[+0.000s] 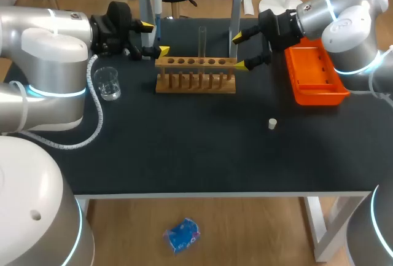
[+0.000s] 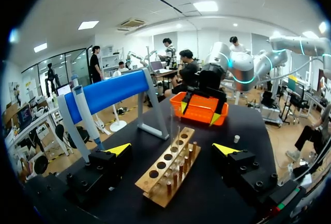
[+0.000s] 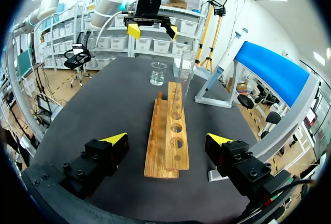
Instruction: Invert the test tube, pick up the pipette, mount the tip to pipette, aspirate from beaker and dispense into the tube, eject the tip, return the pipette, and cap with the stopper.
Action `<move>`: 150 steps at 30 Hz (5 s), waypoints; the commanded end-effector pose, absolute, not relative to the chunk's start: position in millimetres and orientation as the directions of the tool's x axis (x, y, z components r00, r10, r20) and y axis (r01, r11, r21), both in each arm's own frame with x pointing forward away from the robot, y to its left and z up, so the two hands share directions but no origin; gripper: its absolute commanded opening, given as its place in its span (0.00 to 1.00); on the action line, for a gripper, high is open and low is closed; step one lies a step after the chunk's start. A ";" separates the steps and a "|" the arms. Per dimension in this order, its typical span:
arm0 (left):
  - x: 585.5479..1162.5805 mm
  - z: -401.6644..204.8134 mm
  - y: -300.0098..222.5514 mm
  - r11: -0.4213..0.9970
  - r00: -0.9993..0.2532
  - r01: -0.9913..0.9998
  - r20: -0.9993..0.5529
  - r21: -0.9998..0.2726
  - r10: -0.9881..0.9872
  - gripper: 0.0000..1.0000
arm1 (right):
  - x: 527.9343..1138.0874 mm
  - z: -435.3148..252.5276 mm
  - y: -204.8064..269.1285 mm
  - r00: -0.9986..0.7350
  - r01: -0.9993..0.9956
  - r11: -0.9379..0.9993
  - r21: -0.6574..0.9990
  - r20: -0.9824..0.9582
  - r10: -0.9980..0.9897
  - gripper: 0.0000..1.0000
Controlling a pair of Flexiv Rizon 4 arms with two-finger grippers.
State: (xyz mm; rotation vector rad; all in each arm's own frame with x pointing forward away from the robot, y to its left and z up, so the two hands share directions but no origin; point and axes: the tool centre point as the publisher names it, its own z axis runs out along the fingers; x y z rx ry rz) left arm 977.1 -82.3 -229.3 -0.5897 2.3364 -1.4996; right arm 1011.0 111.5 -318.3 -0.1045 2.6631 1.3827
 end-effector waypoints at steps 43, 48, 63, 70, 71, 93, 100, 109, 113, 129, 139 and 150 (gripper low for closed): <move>964.6 -225.6 61.5 0.235 -0.683 -0.310 0.043 -0.921 -0.729 1.00 | 912.5 -271.0 96.1 -0.992 -0.082 0.336 0.938 -0.108 0.060 1.00; 964.0 -229.3 88.2 0.163 -0.684 -0.319 0.108 -0.934 -0.721 1.00 | 882.4 -274.0 92.8 -0.996 -0.064 0.260 0.964 -0.079 0.047 1.00; 974.0 -259.2 150.1 0.160 -0.592 -0.349 0.085 -0.923 -0.802 1.00 | 820.4 -270.4 106.6 -0.991 -0.107 0.157 0.982 -0.093 -0.093 1.00; 980.8 -272.6 169.4 0.157 -0.565 -0.371 0.088 -0.915 -0.820 1.00 | 808.9 -279.8 113.4 -0.990 -0.078 0.137 0.987 -0.060 -0.131 1.00; 981.3 -274.1 172.0 0.157 -0.561 -0.371 0.086 -0.915 -0.823 1.00 | 807.6 -280.7 114.2 -0.989 -0.075 0.134 0.988 -0.057 -0.133 1.00; 1016.5 -310.8 208.3 0.254 -0.503 -0.421 -0.008 -0.871 -0.864 1.00 | 795.7 -284.2 119.7 -0.978 -0.126 0.121 0.985 -0.103 -0.181 1.00; 1035.3 -322.6 222.4 0.242 -0.454 -0.439 -0.019 -0.865 -0.891 1.00 | 795.7 -284.2 119.7 -0.978 -0.126 0.121 0.985 -0.103 -0.181 1.00; 1035.3 -322.6 222.4 0.242 -0.454 -0.439 -0.019 -0.865 -0.891 1.00 | 795.7 -284.2 119.7 -0.978 -0.126 0.121 0.985 -0.103 -0.181 1.00; 1035.3 -322.6 222.4 0.242 -0.454 -0.439 -0.019 -0.865 -0.891 1.00 | 795.7 -284.2 119.7 -0.978 -0.126 0.121 0.985 -0.103 -0.181 1.00; 1081.1 -337.8 235.1 0.287 -0.495 -0.423 -0.046 -0.859 -0.868 1.00 | 795.7 -284.2 119.7 -0.978 -0.126 0.121 0.985 -0.103 -0.181 1.00; 1104.4 -352.8 248.3 0.264 -0.454 -0.444 -0.039 -0.856 -0.890 1.00 | 795.7 -284.2 119.7 -0.978 -0.126 0.121 0.985 -0.103 -0.181 1.00; 1115.9 -354.9 256.4 0.259 -0.448 -0.448 -0.036 -0.856 -0.893 0.82 | 795.7 -284.2 119.7 -0.978 -0.126 0.121 0.985 -0.103 -0.181 1.00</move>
